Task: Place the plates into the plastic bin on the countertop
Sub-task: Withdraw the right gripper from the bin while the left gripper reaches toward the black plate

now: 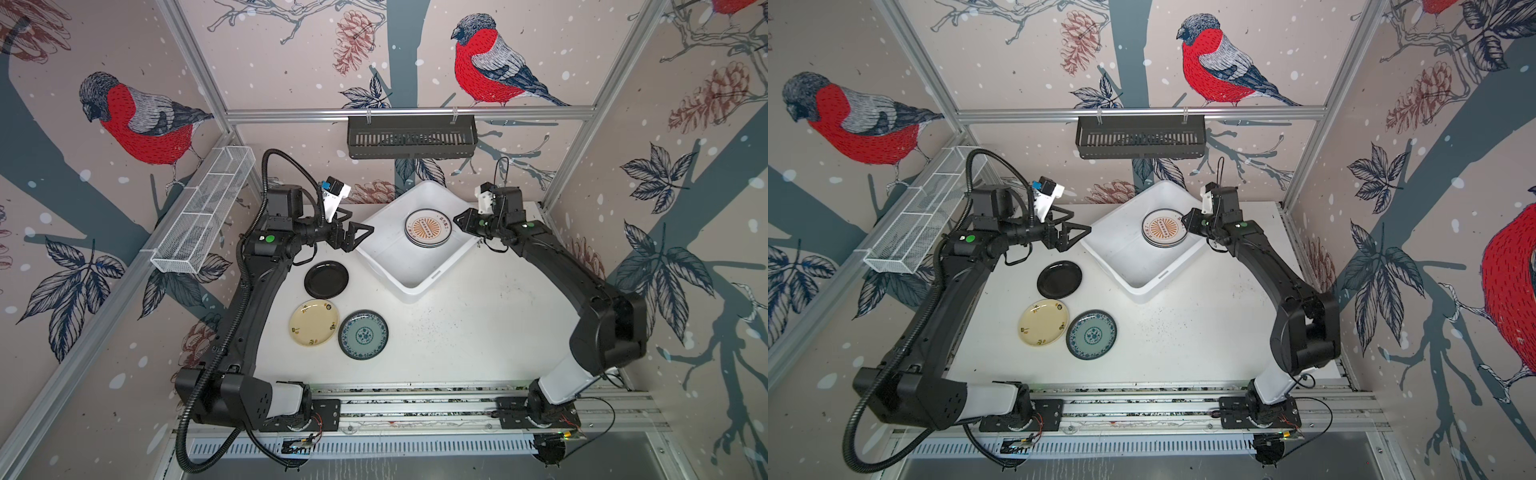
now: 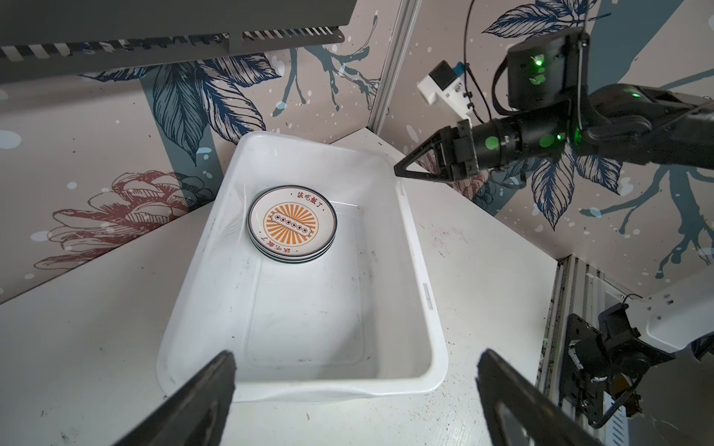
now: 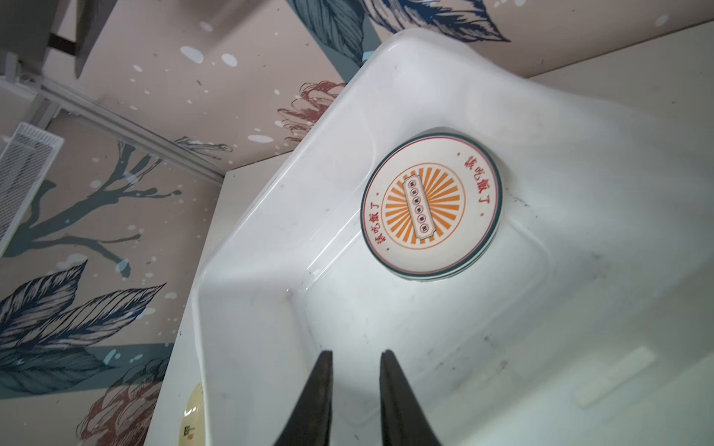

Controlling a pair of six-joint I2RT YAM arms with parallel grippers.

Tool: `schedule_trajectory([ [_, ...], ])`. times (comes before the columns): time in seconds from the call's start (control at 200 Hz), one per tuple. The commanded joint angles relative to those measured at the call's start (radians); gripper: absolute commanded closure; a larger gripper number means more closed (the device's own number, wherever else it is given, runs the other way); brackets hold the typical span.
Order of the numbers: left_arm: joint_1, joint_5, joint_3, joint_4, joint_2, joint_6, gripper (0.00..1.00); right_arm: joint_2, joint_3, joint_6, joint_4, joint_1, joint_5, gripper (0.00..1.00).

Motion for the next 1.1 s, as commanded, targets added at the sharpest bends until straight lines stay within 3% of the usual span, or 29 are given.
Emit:
schedule_trajectory([
  [0.0, 0.001, -0.009, -0.013, 0.063, -0.013, -0.051, 0.03, -0.116, -0.103, -0.024, 0.064, 0.038, -0.028, 0.75],
  [0.22, 0.001, -0.025, -0.067, 0.131, -0.023, -0.159, 0.03, -0.321, -0.356, 0.025, 0.100, 0.180, -0.020, 0.73],
  [0.425, 0.011, -0.085, -0.156, 0.247, -0.043, -0.321, 0.03, -0.523, -0.621, 0.153, 0.245, 0.365, 0.060, 0.70],
  [0.55, 0.032, -0.113, -0.226, 0.291, -0.074, -0.374, 0.03, -0.559, -0.718, 0.220, 0.295, 0.495, 0.135, 0.68],
  [0.73, 0.056, -0.160, -0.314, 0.251, -0.140, -0.342, 0.03, -0.545, -0.829, 0.326, 0.412, 0.698, 0.262, 0.68],
  [0.861, 0.064, -0.172, -0.362, 0.199, -0.191, -0.229, 0.03, -0.500, -0.875, 0.401, 0.499, 0.813, 0.345, 0.67],
  [1.096, 0.064, -0.117, -0.240, -0.260, -0.116, 0.307, 0.04, -0.422, -0.906, 0.464, 0.553, 0.887, 0.408, 0.69],
])
